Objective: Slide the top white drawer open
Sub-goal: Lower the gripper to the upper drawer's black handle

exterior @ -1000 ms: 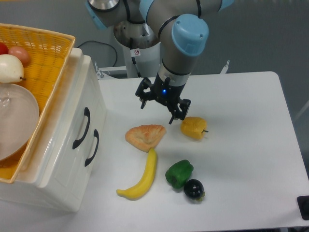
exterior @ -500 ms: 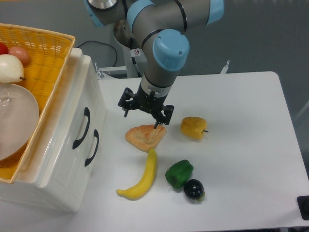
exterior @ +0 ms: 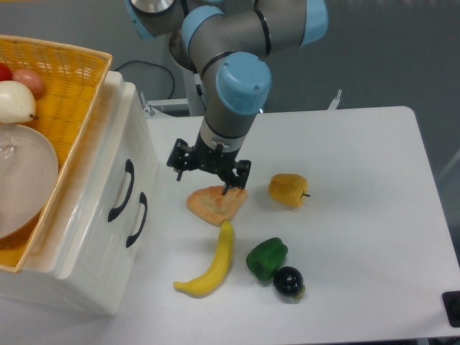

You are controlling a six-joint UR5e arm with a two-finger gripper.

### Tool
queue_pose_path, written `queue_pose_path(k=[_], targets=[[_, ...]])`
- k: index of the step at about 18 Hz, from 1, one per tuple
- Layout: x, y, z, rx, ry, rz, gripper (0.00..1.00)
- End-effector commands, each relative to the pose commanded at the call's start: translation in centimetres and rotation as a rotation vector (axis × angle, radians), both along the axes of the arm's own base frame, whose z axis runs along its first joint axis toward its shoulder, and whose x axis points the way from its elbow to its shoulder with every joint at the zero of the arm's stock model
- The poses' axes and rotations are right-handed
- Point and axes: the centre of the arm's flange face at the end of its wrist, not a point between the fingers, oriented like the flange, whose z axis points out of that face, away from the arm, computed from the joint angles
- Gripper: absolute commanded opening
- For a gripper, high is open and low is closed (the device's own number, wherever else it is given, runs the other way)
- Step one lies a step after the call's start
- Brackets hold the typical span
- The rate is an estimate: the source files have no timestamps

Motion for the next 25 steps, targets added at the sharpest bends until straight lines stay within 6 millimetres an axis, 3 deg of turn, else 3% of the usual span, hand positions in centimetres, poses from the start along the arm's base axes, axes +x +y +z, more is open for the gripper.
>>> queue_pose_path(k=[6,14,25], targets=[[1.3,1.3,1.2,0.024,-0.034,0.018,1.0],[0.9,2.1,0.8,0.035,-0.126,0.033,1.0],[2.0,2.8,1.1,0.068,-0.177,0.028,1.0]])
